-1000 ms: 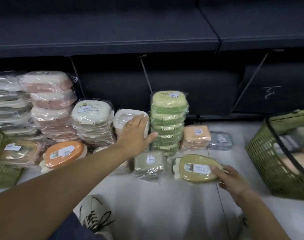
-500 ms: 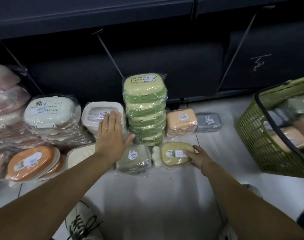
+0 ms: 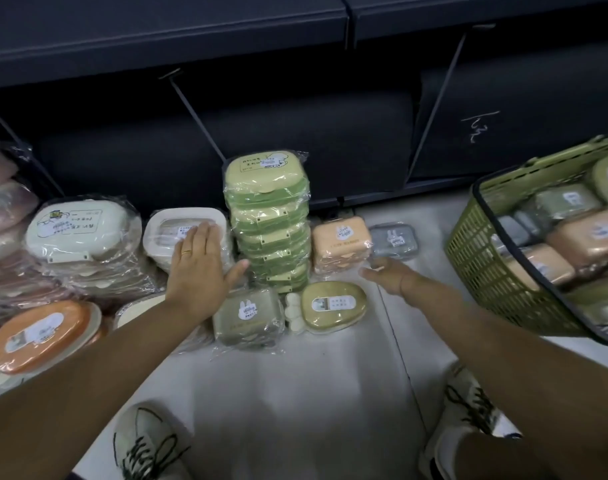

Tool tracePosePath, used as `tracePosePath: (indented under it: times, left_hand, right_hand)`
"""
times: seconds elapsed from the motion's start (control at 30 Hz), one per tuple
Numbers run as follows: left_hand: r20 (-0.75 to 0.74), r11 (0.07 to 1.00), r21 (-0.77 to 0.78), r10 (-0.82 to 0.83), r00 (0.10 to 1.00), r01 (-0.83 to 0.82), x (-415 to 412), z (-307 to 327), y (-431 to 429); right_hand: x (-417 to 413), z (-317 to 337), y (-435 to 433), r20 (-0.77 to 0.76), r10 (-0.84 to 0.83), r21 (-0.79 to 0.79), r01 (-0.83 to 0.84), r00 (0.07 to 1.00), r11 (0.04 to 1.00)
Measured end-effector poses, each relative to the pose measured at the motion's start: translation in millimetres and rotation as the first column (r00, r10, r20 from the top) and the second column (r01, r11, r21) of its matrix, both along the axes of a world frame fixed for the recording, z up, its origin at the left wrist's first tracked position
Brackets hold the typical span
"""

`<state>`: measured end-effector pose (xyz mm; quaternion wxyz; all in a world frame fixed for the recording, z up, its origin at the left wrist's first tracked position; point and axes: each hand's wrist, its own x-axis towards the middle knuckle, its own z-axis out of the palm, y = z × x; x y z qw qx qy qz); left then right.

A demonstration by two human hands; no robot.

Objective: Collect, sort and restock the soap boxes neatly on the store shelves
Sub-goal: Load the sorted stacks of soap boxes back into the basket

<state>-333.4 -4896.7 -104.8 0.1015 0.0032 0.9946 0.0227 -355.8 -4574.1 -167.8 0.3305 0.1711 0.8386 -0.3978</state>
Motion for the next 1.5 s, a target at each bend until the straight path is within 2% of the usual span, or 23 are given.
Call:
tracePosePath:
  times: [0.1,0.17,0.3,0.43,0.57,0.67,0.73,0.8,0.87,0.93,1.0,1.07,1.17,1.27,1.33,1.37,1.5]
  left_hand:
    - [-0.116,0.998,0.01,-0.063,0.991,0.065,12.0,12.5,16.5]
    - [-0.168,0.99,0.049,-0.126,0.978,0.136,21.6,22.3,38.3]
    - [-0.112,0.943,0.188,-0.256,0.96,0.273,24.6,38.3,113.3]
    - [-0.077,0.842,0.393,-0.371,0.925,0.371,-2.3,49.0,219.3]
    - [-0.061,0.759,0.499,-0.451,0.89,0.418,-29.7,50.4,328.6]
    - [0.003,0.724,0.527,-0.526,0.851,0.445,-43.7,43.8,400.6]
    - [0.083,0.72,0.547,-0.554,0.828,0.427,-52.1,32.6,441.0]
    - [0.164,0.732,0.55,-0.567,0.807,0.402,-60.7,19.2,475.2]
    - [0.285,0.775,0.542,-0.532,0.797,0.324,-69.7,-0.3,503.0]
    - [0.429,0.838,0.501,-0.458,0.778,0.216,-80.6,-29.0,522.0]
    - [0.558,0.874,0.474,-0.393,0.731,0.107,-87.8,-57.0,531.6]
    - [0.674,0.875,0.483,-0.351,0.65,-0.029,-90.5,-79.5,534.8]
    - [0.757,0.874,0.467,-0.317,0.571,-0.134,-91.8,-95.2,533.4]
    - [0.82,0.877,0.423,-0.265,0.507,-0.227,-94.0,-93.2,530.5]
    - [0.815,0.857,0.433,-0.239,0.528,-0.28,-94.3,-89.5,529.6]
    - [0.791,0.841,0.455,-0.231,0.566,-0.292,-93.9,-90.7,529.9]
    - [0.575,0.784,0.602,-0.298,0.761,-0.148,-86.1,-71.0,530.1]
  right_hand:
    - [-23.4,57.6,25.6,0.013,0.202,0.031,-0.202,0.979,0.979]
    - [-36.7,95.6,50.1,-0.033,0.312,0.087,-0.308,0.95,0.947]
    - [-48.1,168.7,120.5,-0.084,0.405,0.181,-0.385,0.911,0.905]
    - [-44.3,204.7,221.1,-0.204,0.217,0.282,-0.155,0.955,0.947]
    - [-23.6,188.8,311.5,-0.369,-0.042,0.327,0.172,0.929,0.929]
    - [-12.5,150.5,369.0,-0.428,-0.242,0.282,0.384,0.87,0.879]
    - [-11.5,132.3,394.8,-0.477,-0.312,0.261,0.471,0.822,0.843]
    - [-16.8,123.1,419.4,-0.579,-0.354,0.237,0.567,0.735,0.789]
    - [-21.1,119.1,443.5,-0.691,-0.402,0.201,0.694,0.601,0.691]
    - [-21.3,112.5,460.1,-0.723,-0.468,0.186,0.796,0.507,0.576]
    - [-18.9,97.1,467.5,-0.635,-0.564,0.238,0.828,0.529,0.508]
    - [-17.4,77.1,469.5,-0.543,-0.61,0.304,0.812,0.577,0.498]
    - [-21.1,55.6,471.1,-0.569,-0.589,0.294,0.811,0.573,0.506]
    - [-24.3,47.3,471.5,-0.588,-0.618,0.221,0.838,0.522,0.498]
    - [-23.2,48.0,472.3,-0.591,-0.647,0.156,0.856,0.481,0.494]
    - [-21.4,50.5,472.0,-0.583,-0.675,0.095,0.864,0.451,0.495]
    - [-7.3,70.4,462.7,-0.513,-0.8,-0.21,0.858,0.311,0.468]
